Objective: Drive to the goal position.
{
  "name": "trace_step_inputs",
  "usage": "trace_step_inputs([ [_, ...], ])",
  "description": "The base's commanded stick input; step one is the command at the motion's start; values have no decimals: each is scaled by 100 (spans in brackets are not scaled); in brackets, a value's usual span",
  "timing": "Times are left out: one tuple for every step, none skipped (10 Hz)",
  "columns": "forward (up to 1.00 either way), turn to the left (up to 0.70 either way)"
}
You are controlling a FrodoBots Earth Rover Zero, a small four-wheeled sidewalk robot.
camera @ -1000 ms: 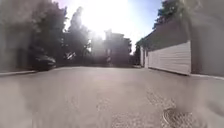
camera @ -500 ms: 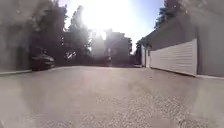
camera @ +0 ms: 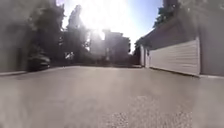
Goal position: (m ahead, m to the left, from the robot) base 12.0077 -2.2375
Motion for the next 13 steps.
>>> trace_step_inputs([
  [70, 0],
  [70, 0],
  [70, 0],
  [70, 0],
  [70, 0],
  [70, 0],
  [70, 0],
  [70, 0],
  [70, 0],
  [70, -1],
  [70, -7],
  [70, -13],
  [70, -14],
])
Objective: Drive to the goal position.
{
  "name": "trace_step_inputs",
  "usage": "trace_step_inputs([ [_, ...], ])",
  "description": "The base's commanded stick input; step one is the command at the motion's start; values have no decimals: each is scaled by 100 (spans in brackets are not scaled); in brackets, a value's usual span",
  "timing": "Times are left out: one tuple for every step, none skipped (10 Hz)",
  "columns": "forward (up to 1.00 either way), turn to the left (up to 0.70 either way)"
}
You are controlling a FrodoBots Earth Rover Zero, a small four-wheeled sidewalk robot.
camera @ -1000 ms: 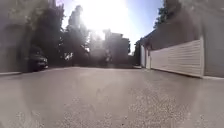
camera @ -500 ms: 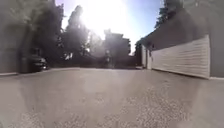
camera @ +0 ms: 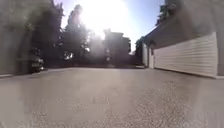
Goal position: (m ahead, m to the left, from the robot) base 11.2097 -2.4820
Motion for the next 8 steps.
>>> trace_step_inputs([
  [70, -14],
  [70, -6],
  [70, -1],
  [70, 0],
  [70, 0],
  [70, 0],
  [70, 0],
  [70, 0],
])
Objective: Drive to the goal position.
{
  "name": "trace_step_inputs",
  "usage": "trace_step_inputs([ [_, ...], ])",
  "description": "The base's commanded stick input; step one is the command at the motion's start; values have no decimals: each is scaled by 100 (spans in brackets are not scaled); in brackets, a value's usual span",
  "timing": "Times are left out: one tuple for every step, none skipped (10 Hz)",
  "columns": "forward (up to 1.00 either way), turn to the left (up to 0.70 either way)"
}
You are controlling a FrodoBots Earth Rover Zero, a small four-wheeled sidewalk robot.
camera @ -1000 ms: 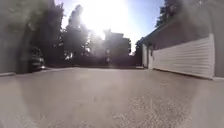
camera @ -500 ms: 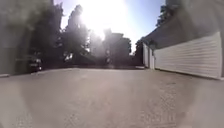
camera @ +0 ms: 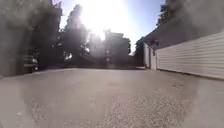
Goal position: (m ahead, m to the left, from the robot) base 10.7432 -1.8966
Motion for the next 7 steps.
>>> trace_step_inputs([
  [70, 0],
  [70, 0],
  [70, 0],
  [70, 0],
  [70, 0],
  [70, 0],
  [70, 0],
])
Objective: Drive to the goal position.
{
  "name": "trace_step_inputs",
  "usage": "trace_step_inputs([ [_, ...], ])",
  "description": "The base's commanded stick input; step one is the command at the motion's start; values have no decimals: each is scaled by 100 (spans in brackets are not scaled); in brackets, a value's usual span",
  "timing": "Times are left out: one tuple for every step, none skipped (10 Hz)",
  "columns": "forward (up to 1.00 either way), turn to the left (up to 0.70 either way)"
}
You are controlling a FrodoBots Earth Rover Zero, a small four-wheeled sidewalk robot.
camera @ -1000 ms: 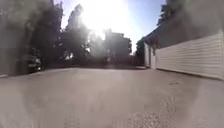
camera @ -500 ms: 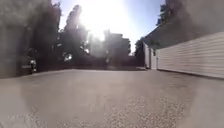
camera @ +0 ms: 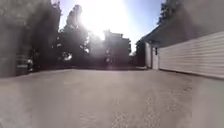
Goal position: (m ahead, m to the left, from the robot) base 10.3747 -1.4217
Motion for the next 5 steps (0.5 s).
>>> trace_step_inputs([
  [70, 0],
  [70, 0],
  [70, 0],
  [70, 0],
  [70, 0],
])
